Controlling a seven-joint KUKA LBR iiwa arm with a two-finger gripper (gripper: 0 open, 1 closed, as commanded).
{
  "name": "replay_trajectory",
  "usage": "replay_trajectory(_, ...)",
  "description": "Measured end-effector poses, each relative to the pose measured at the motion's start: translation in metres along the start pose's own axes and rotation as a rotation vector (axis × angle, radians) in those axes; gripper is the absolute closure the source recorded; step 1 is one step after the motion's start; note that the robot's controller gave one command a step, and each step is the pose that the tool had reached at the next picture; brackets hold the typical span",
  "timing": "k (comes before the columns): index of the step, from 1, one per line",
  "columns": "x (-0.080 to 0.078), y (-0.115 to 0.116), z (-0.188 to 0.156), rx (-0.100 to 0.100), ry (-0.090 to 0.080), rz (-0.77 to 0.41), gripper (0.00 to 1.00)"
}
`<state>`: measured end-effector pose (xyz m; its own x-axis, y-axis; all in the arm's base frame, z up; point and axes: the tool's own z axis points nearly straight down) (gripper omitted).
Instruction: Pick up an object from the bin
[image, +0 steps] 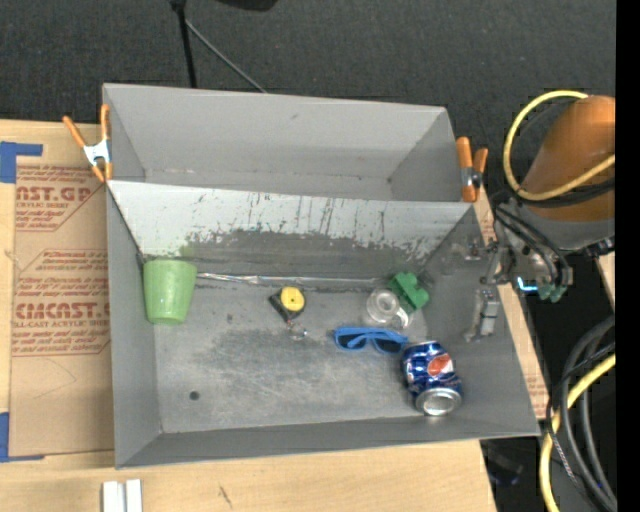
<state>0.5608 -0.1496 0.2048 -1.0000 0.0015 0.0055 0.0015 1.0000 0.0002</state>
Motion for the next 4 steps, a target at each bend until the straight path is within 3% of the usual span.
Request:
replay_trajectory(1,0.000,0.038,0.128,-0.004,-0.004,0.102,0.00)
replay_trajectory(2,0.000,0.035,0.125,0.000,-0.007,0.103,1.00)
replay_trajectory(3,0.000,0.035,0.125,0.001,-0.005,0.103,0.00)
replay_trajectory(4,-0.004,0.098,0.134,-0.003,-0.009,0.213,0.00)
